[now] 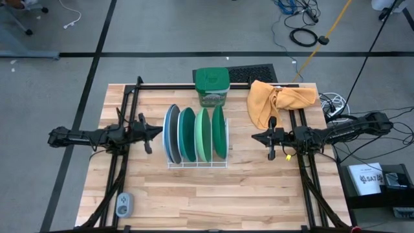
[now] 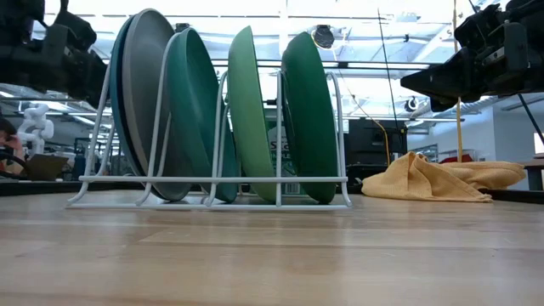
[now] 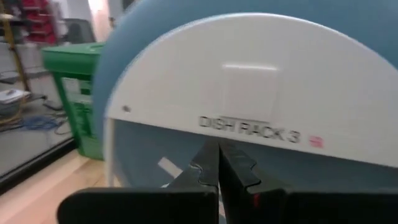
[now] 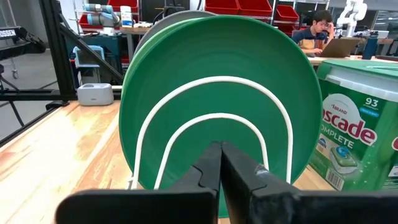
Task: Sort dishes
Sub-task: Return to Home Position
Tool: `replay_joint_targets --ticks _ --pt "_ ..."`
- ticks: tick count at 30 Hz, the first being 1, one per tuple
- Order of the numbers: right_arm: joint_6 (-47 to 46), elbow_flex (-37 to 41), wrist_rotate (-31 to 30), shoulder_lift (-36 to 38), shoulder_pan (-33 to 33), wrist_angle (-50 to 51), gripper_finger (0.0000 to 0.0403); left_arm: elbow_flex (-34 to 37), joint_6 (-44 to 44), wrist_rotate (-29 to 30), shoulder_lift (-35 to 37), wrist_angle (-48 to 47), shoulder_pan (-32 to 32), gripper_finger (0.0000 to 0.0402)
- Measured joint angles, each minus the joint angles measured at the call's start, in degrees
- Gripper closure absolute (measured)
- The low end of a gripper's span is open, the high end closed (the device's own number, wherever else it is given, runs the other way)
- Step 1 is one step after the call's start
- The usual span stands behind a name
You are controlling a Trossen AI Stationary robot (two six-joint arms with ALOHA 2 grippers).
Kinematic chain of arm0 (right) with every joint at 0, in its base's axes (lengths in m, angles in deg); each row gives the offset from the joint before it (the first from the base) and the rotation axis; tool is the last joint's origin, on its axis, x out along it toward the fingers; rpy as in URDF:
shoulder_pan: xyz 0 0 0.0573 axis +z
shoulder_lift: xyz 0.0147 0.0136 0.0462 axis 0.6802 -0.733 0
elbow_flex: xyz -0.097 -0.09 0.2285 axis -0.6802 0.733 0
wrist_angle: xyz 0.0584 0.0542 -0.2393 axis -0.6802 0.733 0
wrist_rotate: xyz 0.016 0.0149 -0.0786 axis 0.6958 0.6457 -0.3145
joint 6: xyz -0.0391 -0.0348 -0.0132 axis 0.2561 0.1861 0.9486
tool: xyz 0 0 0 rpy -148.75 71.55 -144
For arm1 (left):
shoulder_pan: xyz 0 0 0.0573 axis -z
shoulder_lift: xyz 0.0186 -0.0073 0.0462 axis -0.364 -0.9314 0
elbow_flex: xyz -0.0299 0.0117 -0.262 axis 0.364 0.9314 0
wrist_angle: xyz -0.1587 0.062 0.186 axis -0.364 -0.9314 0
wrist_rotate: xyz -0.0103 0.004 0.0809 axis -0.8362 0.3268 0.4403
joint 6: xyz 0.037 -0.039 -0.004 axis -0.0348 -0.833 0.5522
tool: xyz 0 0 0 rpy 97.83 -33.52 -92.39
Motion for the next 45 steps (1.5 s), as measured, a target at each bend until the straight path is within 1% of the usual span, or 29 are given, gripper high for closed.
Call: replay_joint_targets --ticks 3,12,15,18,21,26,29,33,45 --pt "0.00 0.00 -0.01 0.00 0.01 0.00 0.0396 0.01 -0.07 1.55 0.00 0.11 0.00 0.0402" --pt "0.00 -0.07 -0.14 0.64 0.37 1.44 0.0395 0.12 -0.09 0.02 0.04 0.73 -0.01 0.0402" --pt "0.00 -0.06 0.42 5.10 0.50 4.29 0.0395 0.14 -0.09 -0.06 0.02 0.86 0.00 0.0402" --pt "0.00 -0.02 0.09 13.62 0.03 11.39 0.0395 0.14 -0.09 -0.22 0.04 0.89 -0.01 0.0402" --pt "0.00 -0.04 0.09 22.08 -0.28 15.54 0.0394 0.14 -0.09 -0.24 0.04 0.95 -0.01 0.0401" --pt "0.00 -0.04 0.10 31.74 -2.23 16.97 0.0394 0.14 -0.09 -0.24 0.04 0.99 0.00 0.0402" --pt "0.00 -0.04 0.10 36.28 -2.92 17.02 0.0394 0.14 -0.09 -0.24 0.04 1.02 0.00 0.0401" --pt "0.00 -0.05 0.08 36.24 -3.14 14.29 0.0394 0.14 -0.11 -0.33 0.04 1.01 0.00 0.0401" --pt "0.00 -0.04 0.16 36.06 -3.14 15.20 0.0394 0.16 -0.11 -0.33 0.00 1.12 0.00 0.0401"
